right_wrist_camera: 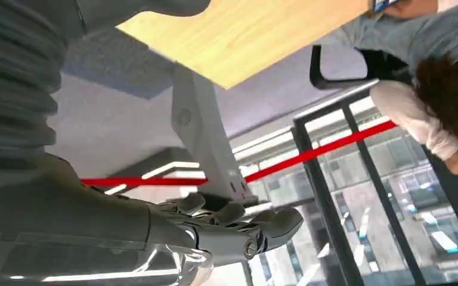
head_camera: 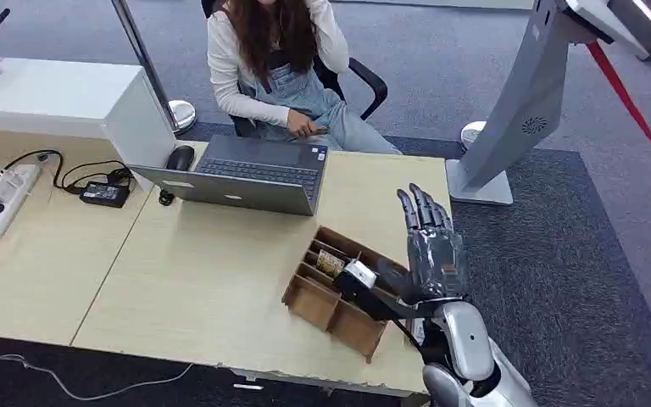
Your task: Pass the card to the sensor for recognition and then transmit it.
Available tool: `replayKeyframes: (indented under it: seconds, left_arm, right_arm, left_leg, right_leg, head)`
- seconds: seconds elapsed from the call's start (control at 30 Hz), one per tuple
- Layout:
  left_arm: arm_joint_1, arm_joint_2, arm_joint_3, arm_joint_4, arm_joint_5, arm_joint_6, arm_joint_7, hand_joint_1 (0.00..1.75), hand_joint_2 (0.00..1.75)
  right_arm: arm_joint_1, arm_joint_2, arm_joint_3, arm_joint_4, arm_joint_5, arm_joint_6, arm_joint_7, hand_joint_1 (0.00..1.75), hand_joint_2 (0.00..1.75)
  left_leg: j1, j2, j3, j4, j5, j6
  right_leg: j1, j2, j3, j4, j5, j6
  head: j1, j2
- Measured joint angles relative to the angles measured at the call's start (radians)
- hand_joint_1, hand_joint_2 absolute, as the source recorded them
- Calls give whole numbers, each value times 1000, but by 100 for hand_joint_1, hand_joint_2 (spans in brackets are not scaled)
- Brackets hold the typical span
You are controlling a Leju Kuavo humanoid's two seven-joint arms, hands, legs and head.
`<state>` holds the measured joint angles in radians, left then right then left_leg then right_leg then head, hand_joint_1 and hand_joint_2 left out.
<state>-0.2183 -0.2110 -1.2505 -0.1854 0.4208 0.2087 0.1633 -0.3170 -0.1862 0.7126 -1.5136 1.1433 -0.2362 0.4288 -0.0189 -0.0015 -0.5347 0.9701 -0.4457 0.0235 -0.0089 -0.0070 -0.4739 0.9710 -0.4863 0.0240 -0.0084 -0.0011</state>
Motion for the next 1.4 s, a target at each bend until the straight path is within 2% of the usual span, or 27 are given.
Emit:
replayKeyframes:
  seconds: [0.23,0.73,0.97,1.13,1.4]
  left_arm:
    - [2,0,2,0,-16,1,-8,0,0]
    - [3,0,2,0,-34,3,-9,0,0]
    - [3,0,2,0,-42,2,-5,0,0]
    - [3,-1,2,0,-28,2,-3,0,0]
    - [2,-1,2,0,-18,2,-3,0,0]
  right_arm:
    - [45,-10,5,-102,-32,74,27,0,175]
    - [104,-23,5,-194,-87,66,14,3,175]
    - [110,-17,8,-189,-80,36,-10,31,175]
    - [88,5,12,-123,-96,-33,-67,31,175]
    - [80,33,20,-55,-95,-38,-74,28,175]
  left_leg:
    - [0,0,0,0,0,0]
    - [0,0,0,0,0,0]
    - [0,0,-1,0,0,0]
    - [1,0,-1,0,0,0]
    - [1,0,-1,0,0,0]
  right_leg:
    - [0,0,0,0,0,0]
    - [0,0,0,0,0,0]
    - [1,0,0,0,0,0]
    - [1,0,0,0,0,0]
    - [1,0,0,0,0,0]
  head:
    - [0,0]
    - [0,0]
    - [0,0]
    - [0,0]
    - [0,0]
